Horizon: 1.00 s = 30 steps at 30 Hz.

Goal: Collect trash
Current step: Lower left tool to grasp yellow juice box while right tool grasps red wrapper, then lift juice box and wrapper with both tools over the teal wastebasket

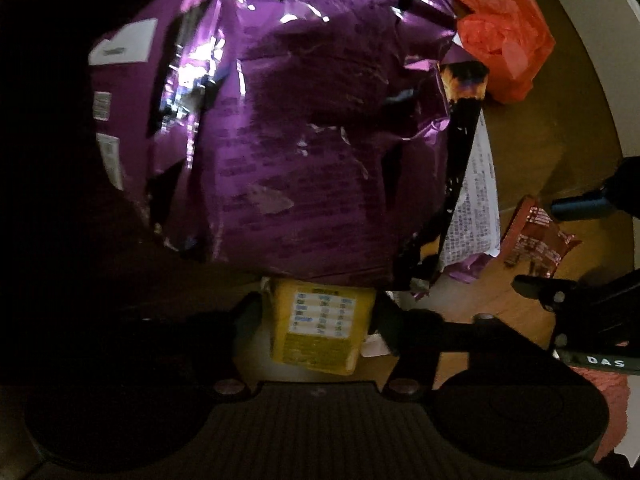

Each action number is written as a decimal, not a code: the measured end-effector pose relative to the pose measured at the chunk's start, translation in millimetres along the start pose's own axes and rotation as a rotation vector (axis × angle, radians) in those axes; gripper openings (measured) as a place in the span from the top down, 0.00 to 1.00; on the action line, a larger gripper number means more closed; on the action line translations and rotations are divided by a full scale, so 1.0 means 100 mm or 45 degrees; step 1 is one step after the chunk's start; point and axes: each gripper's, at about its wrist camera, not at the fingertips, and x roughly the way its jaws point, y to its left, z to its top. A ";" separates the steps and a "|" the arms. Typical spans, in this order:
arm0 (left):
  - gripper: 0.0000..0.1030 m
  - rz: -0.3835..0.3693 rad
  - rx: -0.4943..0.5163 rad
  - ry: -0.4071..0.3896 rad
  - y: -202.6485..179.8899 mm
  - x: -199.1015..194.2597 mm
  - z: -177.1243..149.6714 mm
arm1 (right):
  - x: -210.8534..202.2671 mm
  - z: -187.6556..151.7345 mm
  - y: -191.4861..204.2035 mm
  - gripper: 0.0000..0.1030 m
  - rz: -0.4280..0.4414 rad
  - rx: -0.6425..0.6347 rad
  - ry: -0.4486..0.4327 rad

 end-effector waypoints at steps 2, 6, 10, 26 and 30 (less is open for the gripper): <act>0.48 -0.010 -0.004 0.002 0.00 0.02 0.00 | 0.02 -0.02 0.03 0.49 -0.016 0.005 0.006; 0.49 -0.030 -0.013 0.010 0.00 0.01 -0.01 | 0.05 -0.01 0.04 0.61 -0.040 0.005 0.009; 0.50 -0.056 -0.004 0.029 0.01 -0.01 -0.05 | 0.05 0.01 0.08 0.67 -0.079 0.014 0.017; 0.52 -0.175 -0.178 0.016 0.21 -1.30 -0.29 | -1.39 -0.19 0.09 0.70 -0.017 0.388 -0.109; 0.52 -0.193 -0.224 0.001 0.24 -1.69 -0.28 | -1.82 -0.15 0.14 0.70 -0.009 0.430 -0.155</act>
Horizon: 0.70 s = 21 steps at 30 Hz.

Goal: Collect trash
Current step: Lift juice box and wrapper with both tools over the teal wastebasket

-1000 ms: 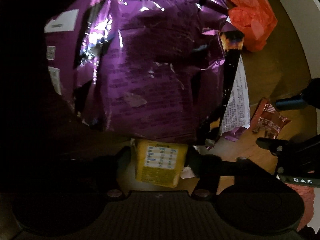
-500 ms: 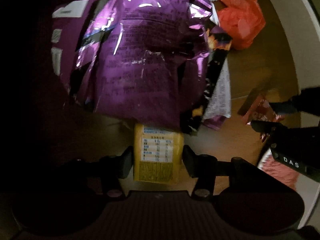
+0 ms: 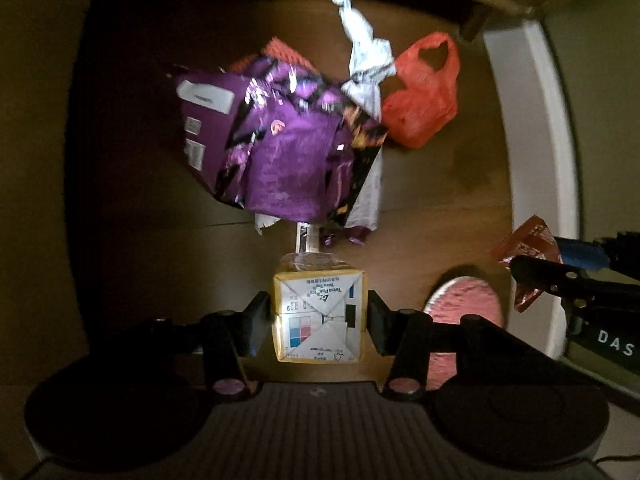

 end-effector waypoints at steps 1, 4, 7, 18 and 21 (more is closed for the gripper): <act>0.52 -0.007 -0.016 -0.006 -0.03 -0.14 0.01 | -0.13 0.02 0.01 0.71 0.004 0.021 -0.007; 0.52 -0.024 -0.026 -0.045 -0.10 -0.60 0.02 | -0.47 0.06 0.06 0.71 0.007 0.065 -0.037; 0.52 -0.021 -0.004 -0.109 -0.15 -1.13 0.02 | -0.92 0.17 0.12 0.71 0.018 0.082 -0.087; 0.52 -0.064 0.079 -0.491 -0.39 -3.50 0.08 | -3.04 0.71 0.49 0.71 0.040 0.041 -0.414; 0.52 -0.065 0.105 -0.590 -0.44 -4.09 0.07 | -3.60 0.82 0.63 0.71 0.047 0.028 -0.505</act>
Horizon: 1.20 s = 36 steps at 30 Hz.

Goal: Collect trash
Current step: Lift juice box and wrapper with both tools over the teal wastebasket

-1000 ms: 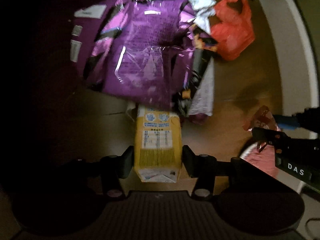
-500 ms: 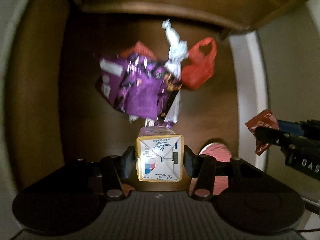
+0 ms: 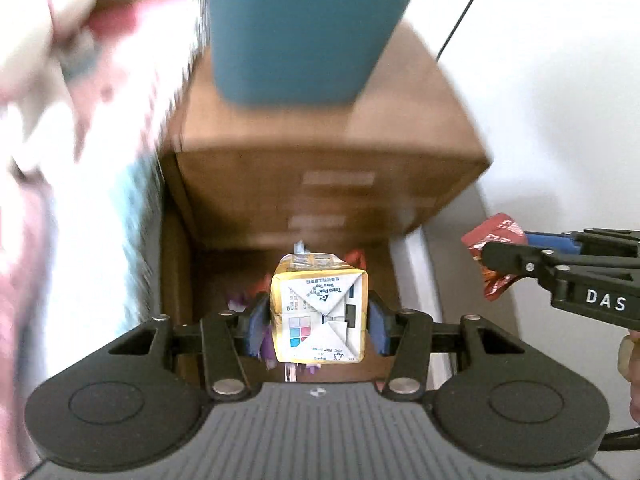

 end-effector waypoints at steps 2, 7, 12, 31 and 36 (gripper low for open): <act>0.52 -0.008 0.008 -0.056 -0.03 -0.34 0.18 | -0.27 0.21 0.13 0.71 0.001 -0.010 -0.057; 0.52 -0.006 0.084 -0.209 -0.11 -1.06 0.56 | -0.90 0.69 0.40 0.71 -0.003 -0.032 -0.211; 0.52 -0.003 0.130 -0.347 -0.16 -1.62 0.90 | -1.42 1.11 0.57 0.71 -0.017 -0.050 -0.368; 0.52 0.191 0.063 -0.447 -0.16 -1.41 2.95 | -1.01 2.83 0.60 0.71 -0.054 -0.307 -0.368; 0.52 0.251 0.020 -0.295 -0.03 -0.76 3.33 | -0.45 3.15 0.49 0.71 -0.031 -0.402 -0.238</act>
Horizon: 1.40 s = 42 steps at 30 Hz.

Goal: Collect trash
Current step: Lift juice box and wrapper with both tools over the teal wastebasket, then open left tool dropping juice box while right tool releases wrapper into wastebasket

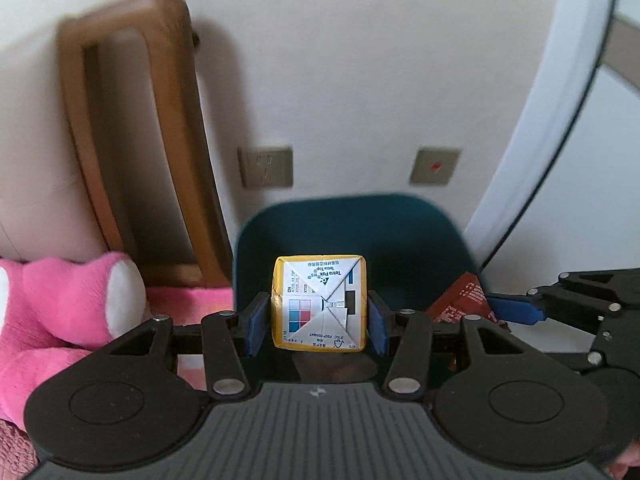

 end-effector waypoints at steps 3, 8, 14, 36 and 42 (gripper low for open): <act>0.52 0.028 0.000 0.083 -0.02 0.30 -0.04 | 0.30 0.01 -0.05 0.71 0.038 -0.062 0.090; 0.52 0.023 0.009 0.240 -0.06 0.78 -0.07 | 0.70 -0.03 -0.06 0.71 0.099 -0.156 0.226; 0.52 0.071 0.054 0.407 -0.14 1.18 -0.17 | 1.01 -0.10 -0.01 0.71 0.153 -0.262 0.331; 0.36 -0.054 0.033 0.291 -0.04 0.82 -0.19 | 0.77 -0.19 0.14 0.56 0.162 -0.212 0.312; 0.36 -0.093 0.061 0.151 0.02 0.19 -0.23 | 0.36 -0.19 0.13 0.55 0.158 -0.092 0.239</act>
